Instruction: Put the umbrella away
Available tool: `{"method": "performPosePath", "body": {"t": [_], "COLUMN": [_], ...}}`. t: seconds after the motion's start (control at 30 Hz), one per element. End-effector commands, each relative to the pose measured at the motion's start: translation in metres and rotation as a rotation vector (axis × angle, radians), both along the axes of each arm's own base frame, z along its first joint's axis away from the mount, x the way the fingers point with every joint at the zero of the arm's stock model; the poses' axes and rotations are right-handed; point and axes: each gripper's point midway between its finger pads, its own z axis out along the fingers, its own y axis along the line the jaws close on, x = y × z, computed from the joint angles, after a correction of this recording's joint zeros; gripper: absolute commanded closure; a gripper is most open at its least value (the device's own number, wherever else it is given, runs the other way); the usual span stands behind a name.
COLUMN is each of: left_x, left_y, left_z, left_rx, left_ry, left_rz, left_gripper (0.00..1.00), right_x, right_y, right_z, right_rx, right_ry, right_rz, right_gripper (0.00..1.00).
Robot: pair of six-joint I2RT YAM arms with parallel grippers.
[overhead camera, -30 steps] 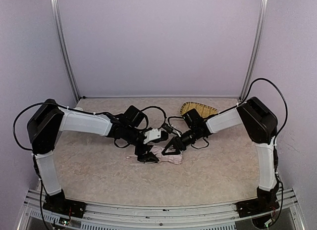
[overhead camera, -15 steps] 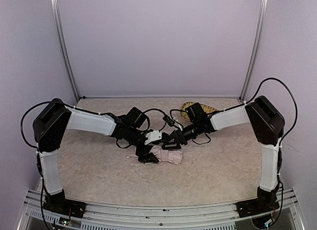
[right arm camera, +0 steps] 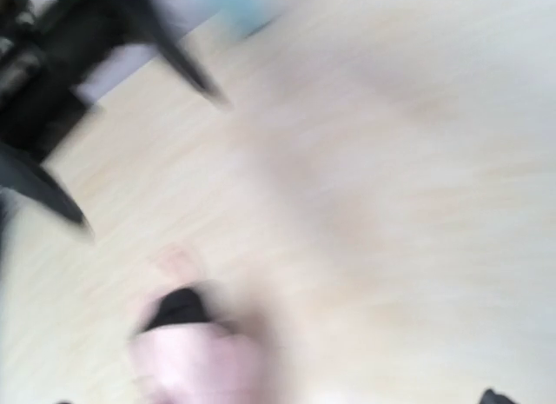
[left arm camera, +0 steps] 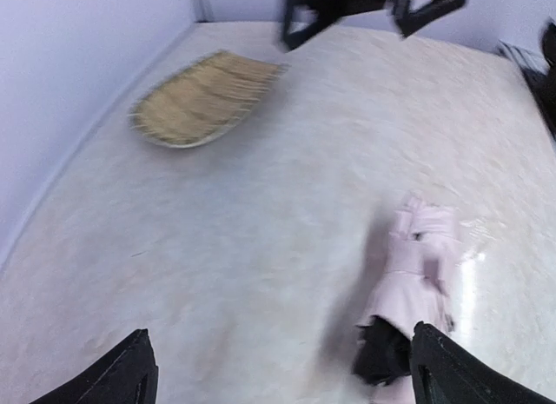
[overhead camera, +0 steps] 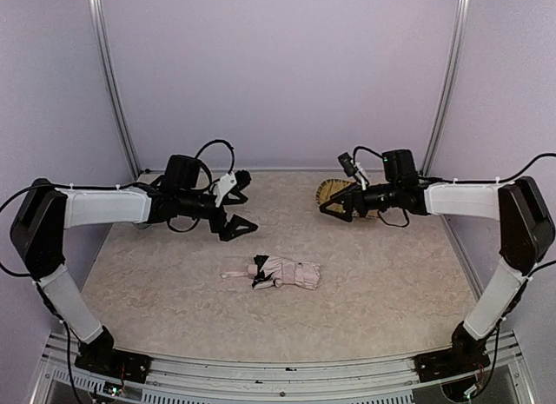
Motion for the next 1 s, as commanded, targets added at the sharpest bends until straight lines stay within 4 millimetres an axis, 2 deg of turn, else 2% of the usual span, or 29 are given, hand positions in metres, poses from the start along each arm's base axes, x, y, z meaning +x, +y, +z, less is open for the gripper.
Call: {"method": "performPosePath", "body": {"t": [0.0,0.1,0.17,0.23,0.3,0.33,0.43,0.5,0.6,0.7,0.83,0.97], "left_x": [0.067,0.087,0.087,0.081,0.066,0.060,0.036,0.024,0.009,-0.008,-0.021,-0.022], "left_y": [0.064,0.126,0.169,0.216,0.264,0.288,0.347,0.375,0.400,0.415,0.419,0.422], "left_z": [0.060,0.075,0.088,0.103,0.113,0.109,0.108,0.098,0.078,0.060,0.048,0.040], "left_rx": [-0.173,-0.187,-0.235,-0.293,-0.346,-0.347,-0.371,-0.383,-0.407,-0.425,-0.471,-0.459], "left_ry": [-0.070,-0.155,-0.207,-0.266,-0.339,-0.360,-0.417,-0.425,-0.413,-0.426,-0.446,-0.439], "left_rz": [0.429,0.722,0.895,1.075,1.260,1.359,1.580,1.688,1.792,1.876,1.882,1.888], "left_gripper": [0.01,0.01,0.01,0.01,0.01,0.01,0.01,0.01,0.01,0.01,0.01,0.01], "right_x": [0.057,0.069,0.069,0.065,0.059,0.056,0.047,0.043,0.036,0.031,0.027,0.025], "right_y": [-0.105,-0.187,-0.238,-0.275,-0.304,-0.313,-0.328,-0.335,-0.342,-0.343,-0.347,-0.347], "right_z": [0.037,0.043,0.041,0.036,0.030,0.027,0.013,0.007,0.002,0.001,0.000,-0.001], "right_rx": [0.016,0.039,0.027,0.005,-0.041,-0.060,-0.111,-0.132,-0.139,-0.129,-0.129,-0.124], "right_ry": [-0.114,-0.131,-0.151,-0.170,-0.203,-0.212,-0.223,-0.233,-0.261,-0.301,-0.325,-0.327], "right_rz": [-0.426,-0.709,-0.896,-1.047,-1.190,-1.236,-1.317,-1.351,-1.391,-1.396,-1.416,-1.419], "right_gripper": [0.00,0.00,0.00,0.00,0.00,0.00,0.00,0.00,0.00,0.00,0.00,0.00]}}
